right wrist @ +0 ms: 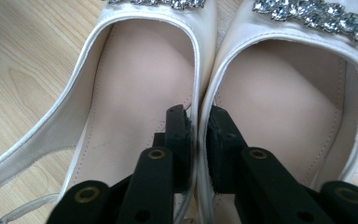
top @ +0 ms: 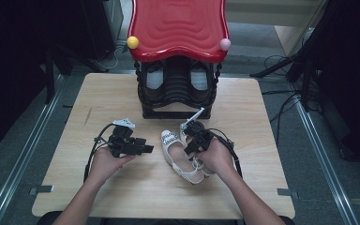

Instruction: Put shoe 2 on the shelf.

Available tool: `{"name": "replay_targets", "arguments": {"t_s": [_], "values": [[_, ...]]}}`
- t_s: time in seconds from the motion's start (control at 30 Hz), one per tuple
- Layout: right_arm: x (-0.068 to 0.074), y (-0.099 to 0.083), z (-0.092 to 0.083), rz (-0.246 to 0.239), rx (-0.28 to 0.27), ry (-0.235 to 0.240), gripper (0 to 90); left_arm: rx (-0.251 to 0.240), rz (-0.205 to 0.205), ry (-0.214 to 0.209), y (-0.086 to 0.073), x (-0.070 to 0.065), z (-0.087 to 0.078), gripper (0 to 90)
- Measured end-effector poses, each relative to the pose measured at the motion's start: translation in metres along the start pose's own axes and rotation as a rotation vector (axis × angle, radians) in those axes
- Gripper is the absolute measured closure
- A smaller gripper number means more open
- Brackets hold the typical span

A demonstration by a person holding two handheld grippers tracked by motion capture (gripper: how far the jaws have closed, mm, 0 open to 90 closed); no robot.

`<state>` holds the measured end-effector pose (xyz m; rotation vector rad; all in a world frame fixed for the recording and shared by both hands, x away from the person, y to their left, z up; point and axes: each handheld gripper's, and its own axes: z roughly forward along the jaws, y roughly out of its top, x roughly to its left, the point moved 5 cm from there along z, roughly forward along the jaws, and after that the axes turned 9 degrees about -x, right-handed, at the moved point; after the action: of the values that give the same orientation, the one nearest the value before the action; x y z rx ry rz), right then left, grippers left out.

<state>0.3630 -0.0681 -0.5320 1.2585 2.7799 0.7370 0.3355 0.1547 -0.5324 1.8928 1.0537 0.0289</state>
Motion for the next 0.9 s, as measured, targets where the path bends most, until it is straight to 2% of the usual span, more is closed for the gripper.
{"name": "replay_targets", "arguments": {"t_s": [0.13,0.23,0.43,0.63,0.8,0.9], "values": [[-0.003,0.001,-0.001,0.02,-0.011,0.024,84.6,-0.01,-0.003,0.008,0.0,0.003,-0.002,44.5],[-0.007,0.001,-0.003,0.037,0.008,0.056,85.5,-0.006,0.0,0.024,0.0,0.005,-0.003,44.7],[-0.009,0.002,-0.012,0.002,0.013,0.045,85.8,-0.01,-0.002,0.035,0.0,0.009,-0.005,44.6],[-0.013,0.004,-0.025,-0.01,-0.002,0.093,85.8,-0.023,-0.01,0.049,0.0,0.015,-0.011,44.8],[-0.009,0.01,-0.041,-0.059,-0.021,0.109,85.8,-0.032,-0.015,0.063,0.0,0.02,-0.016,44.8],[-0.006,0.015,-0.051,-0.125,-0.035,0.125,85.7,-0.043,-0.025,0.065,0.0,0.023,-0.019,44.8]]}}
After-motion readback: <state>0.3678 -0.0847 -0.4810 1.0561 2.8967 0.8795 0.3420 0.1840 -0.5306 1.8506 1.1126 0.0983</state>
